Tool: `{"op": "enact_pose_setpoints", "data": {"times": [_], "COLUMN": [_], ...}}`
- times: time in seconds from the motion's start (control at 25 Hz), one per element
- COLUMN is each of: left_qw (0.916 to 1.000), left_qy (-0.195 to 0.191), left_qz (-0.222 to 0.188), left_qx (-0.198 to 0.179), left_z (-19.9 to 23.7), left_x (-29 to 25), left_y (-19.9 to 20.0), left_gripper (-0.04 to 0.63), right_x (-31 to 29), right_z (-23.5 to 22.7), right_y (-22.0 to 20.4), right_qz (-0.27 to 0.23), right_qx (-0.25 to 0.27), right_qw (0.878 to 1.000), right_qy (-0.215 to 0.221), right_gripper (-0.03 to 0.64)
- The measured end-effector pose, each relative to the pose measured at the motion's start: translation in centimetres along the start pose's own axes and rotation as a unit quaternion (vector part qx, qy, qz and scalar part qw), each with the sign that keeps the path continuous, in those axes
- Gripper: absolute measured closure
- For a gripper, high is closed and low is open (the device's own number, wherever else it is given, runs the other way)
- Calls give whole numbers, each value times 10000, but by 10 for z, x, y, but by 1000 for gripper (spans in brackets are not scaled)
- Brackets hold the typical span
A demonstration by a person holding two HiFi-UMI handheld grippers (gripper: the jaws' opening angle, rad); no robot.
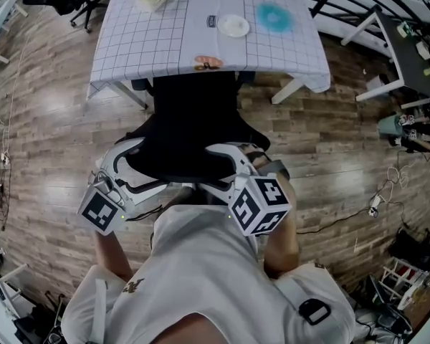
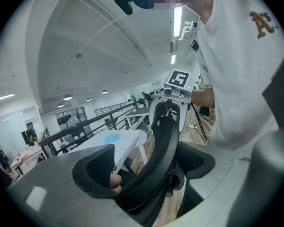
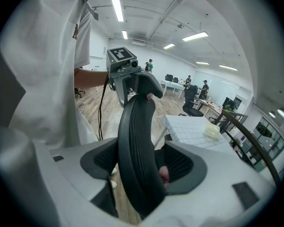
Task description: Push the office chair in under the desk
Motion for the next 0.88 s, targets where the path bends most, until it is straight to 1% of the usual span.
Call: {"op": "enact_pose_setpoints", "data": {"times": [0.36, 0.88], "left_qw": [10000, 9998], "left_qy": [-14, -167], "left_qz": [13, -74], "left_qx": [50, -13], "left_z": [16, 40], "left_x": [1, 4], "left_y": [-5, -13], "left_gripper": [176, 178], "right_x": [-8, -19], "right_z": [-13, -28], "right_y": [6, 17], "right_qz": [11, -24], "right_qx": [-35, -176], "right_qw": [10000, 9998], "right_qy": [23, -48], "right_gripper": [322, 320]}}
Point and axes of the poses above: the fingertips, and each gripper's own axes: x backward along the fingers, z to its left, y out of its top, the point moved 5 cm from there along x, backward along the fingers, and after that the axes turned 8 degrees about z, right-handed, at the moved point
